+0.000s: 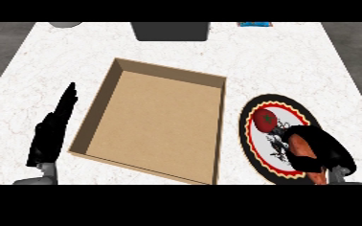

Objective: Pick the sweet potato from the plate and place it in the cardboard box

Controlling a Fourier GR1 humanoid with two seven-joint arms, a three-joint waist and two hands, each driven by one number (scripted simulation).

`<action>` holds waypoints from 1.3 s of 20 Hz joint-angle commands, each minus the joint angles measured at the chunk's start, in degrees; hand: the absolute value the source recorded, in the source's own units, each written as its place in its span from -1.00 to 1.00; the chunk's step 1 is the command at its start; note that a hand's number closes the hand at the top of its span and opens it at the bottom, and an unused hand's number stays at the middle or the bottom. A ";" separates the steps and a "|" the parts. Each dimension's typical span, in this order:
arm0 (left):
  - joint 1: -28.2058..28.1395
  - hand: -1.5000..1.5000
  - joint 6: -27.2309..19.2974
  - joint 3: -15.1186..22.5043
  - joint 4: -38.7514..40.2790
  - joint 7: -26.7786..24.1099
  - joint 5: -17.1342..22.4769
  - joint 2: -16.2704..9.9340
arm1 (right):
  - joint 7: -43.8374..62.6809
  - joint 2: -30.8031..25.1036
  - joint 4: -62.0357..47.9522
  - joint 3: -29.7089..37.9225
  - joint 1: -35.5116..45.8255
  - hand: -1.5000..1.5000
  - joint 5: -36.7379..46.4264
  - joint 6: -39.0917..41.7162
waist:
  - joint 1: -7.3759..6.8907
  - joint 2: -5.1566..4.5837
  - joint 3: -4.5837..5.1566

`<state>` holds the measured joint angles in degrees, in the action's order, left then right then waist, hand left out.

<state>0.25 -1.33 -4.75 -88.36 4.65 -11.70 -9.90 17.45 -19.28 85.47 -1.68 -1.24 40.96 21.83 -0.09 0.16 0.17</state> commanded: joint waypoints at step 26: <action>-0.19 0.00 1.44 -0.39 -0.53 -0.56 -0.07 -0.20 | -48.02 -1.75 -21.36 -2.12 39.48 1.00 -0.43 -6.87 | -0.61 -0.08 -0.20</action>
<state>0.43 -0.60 -4.31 -88.47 4.04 -12.55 -9.37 -26.53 -24.46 62.48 -6.38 36.16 47.37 11.83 -1.41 -0.21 -0.04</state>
